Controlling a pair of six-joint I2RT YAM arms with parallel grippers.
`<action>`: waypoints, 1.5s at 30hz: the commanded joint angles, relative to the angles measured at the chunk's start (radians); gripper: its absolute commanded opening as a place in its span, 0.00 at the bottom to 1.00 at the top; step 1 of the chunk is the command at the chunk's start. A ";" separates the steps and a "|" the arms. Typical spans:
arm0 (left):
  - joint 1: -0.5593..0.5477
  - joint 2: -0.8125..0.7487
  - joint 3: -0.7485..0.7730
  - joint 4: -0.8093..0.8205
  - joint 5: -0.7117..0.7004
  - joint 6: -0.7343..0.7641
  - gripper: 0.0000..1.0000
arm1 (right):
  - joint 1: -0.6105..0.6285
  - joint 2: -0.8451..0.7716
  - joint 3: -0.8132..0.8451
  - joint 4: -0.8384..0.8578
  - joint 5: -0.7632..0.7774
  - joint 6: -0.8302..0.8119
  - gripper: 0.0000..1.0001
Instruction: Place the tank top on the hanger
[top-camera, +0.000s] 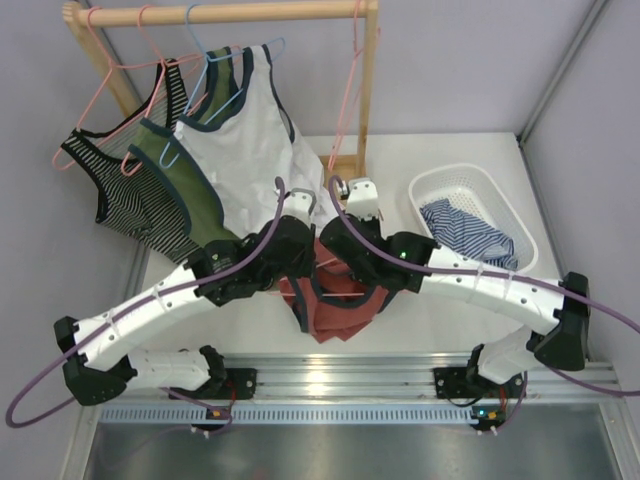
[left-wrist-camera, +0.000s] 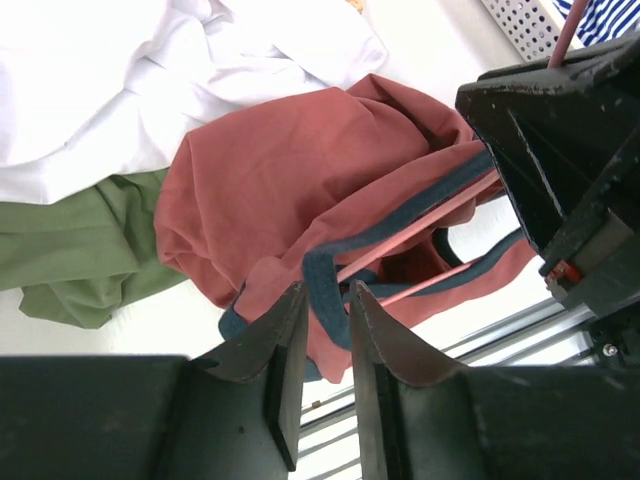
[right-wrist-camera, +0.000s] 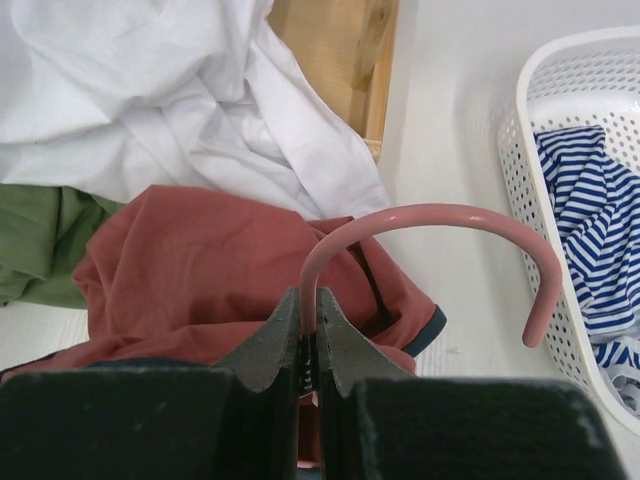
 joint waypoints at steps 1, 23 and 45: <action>-0.003 -0.029 -0.013 0.059 -0.030 0.036 0.29 | 0.037 -0.007 0.063 0.018 0.045 -0.011 0.00; 0.358 -0.264 -0.317 0.379 0.834 0.312 0.48 | 0.063 -0.067 0.080 0.064 -0.014 -0.127 0.00; 0.358 -0.291 -0.473 0.462 0.877 0.324 0.47 | 0.063 -0.099 0.052 0.109 -0.093 -0.158 0.00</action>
